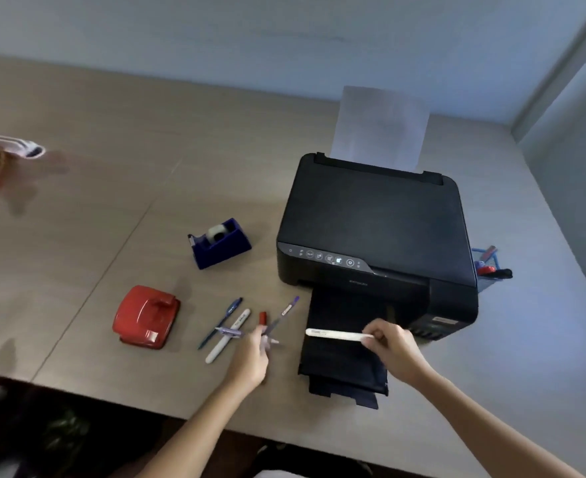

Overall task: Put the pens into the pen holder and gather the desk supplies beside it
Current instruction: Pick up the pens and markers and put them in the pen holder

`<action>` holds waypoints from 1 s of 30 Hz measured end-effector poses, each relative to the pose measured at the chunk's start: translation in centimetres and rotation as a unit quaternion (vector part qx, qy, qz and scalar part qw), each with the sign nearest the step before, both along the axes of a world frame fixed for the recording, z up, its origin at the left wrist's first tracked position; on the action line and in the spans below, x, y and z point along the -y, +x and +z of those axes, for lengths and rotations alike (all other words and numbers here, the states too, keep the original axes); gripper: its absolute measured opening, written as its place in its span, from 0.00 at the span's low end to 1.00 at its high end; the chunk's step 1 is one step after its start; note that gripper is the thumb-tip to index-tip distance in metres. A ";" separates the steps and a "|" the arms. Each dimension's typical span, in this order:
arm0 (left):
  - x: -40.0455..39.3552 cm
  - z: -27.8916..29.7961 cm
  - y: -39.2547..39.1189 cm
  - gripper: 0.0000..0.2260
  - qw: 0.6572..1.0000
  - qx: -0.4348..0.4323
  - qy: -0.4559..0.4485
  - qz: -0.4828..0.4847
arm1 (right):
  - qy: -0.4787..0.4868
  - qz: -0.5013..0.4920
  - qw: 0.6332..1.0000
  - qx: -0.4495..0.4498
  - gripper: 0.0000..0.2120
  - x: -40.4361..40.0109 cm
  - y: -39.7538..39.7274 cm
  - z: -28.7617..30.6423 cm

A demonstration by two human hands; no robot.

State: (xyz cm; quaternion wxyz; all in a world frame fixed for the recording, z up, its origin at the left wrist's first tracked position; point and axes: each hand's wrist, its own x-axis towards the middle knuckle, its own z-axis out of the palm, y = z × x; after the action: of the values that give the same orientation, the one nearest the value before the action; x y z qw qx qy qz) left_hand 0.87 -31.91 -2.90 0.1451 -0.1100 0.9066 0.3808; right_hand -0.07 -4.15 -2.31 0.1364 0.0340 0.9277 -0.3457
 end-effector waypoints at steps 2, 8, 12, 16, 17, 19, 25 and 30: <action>3.1 -0.1 1.0 0.11 0.995 0.005 0.024 0.097 | -0.106 -0.067 0.992 -0.002 0.03 1.7 -0.5 1.0; 11.0 -3.9 -0.8 0.10 0.983 0.036 -0.023 0.177 | -0.276 -0.130 0.952 0.009 0.09 9.8 -3.7 3.0; 11.9 -4.2 -2.6 0.16 0.988 0.040 -0.142 0.047 | -0.184 -0.051 0.981 0.041 0.11 15.9 -4.8 2.6; 11.6 -4.1 -3.9 0.16 0.983 0.028 -0.182 -0.020 | -0.003 0.088 0.990 0.110 0.10 20.1 -5.2 0.2; 11.6 -4.2 -4.0 0.15 0.979 0.035 -0.198 -0.025 | 0.032 0.117 0.985 0.126 0.10 20.9 -5.1 -0.3; 11.6 -4.6 -4.0 0.12 0.969 0.041 -0.239 -0.035 | 0.092 0.156 0.975 0.130 0.11 22.4 -5.0 -0.7; 11.5 -4.5 -3.8 0.16 0.947 0.087 -0.305 -0.056 | 0.209 0.243 0.941 0.106 0.11 25.3 -5.2 -2.3; 13.4 -4.6 -3.1 0.16 0.989 0.065 -0.121 0.062 | 0.213 0.203 0.956 0.013 0.09 25.2 -5.1 -1.5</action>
State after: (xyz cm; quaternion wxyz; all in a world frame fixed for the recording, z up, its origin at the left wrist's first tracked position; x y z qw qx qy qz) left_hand -2.19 -45.32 -7.52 0.1652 -0.2073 0.9260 0.2690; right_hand -5.19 -29.33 -3.82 0.2059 -0.1224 0.9652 -0.1049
